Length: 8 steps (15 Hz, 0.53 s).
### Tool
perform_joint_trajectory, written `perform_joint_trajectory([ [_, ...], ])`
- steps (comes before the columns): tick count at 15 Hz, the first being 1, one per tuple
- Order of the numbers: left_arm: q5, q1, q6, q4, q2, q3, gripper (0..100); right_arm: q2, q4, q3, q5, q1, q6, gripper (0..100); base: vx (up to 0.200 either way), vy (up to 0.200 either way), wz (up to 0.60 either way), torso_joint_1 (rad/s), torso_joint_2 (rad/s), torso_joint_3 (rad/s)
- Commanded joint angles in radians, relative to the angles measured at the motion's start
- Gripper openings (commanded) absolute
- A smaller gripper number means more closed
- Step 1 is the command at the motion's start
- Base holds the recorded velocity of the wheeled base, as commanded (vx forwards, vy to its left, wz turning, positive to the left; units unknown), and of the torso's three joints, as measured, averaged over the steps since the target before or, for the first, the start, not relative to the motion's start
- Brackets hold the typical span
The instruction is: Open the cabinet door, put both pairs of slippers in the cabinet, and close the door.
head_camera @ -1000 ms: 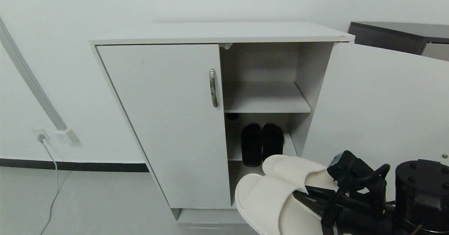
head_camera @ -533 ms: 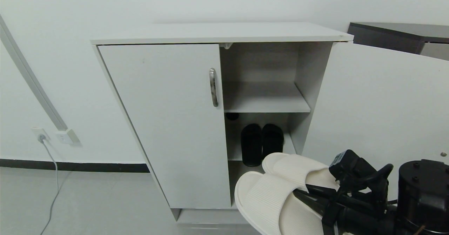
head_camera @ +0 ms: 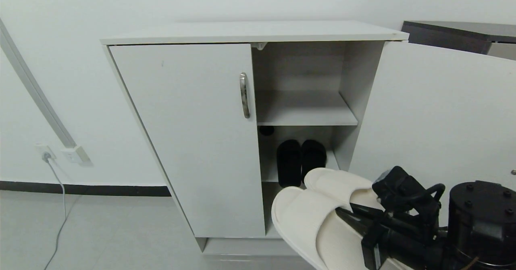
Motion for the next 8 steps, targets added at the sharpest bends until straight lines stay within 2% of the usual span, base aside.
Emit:
perform_joint_trajectory([
  [1, 0.000, 0.000, 0.000, 0.000, 0.000, 0.000, 0, 0.127, 0.004, -0.145, -0.222, 0.112, 0.090, 0, 0.000, 0.000, 0.00, 0.000, 0.00, 0.000],
  [3, 0.000, 0.000, 0.001, 0.000, 0.000, 0.000, 0, 0.268, 0.008, -0.274, -0.402, 0.151, 0.155, 0, 0.000, 0.000, 0.00, 0.000, 0.00, 0.000],
  [8, 0.002, 0.000, 0.004, 0.000, 0.000, 0.000, 0, 0.341, 0.037, -0.414, -0.549, 0.129, 0.178, 0, 0.000, 0.000, 0.00, 0.000, 0.00, 0.000],
])
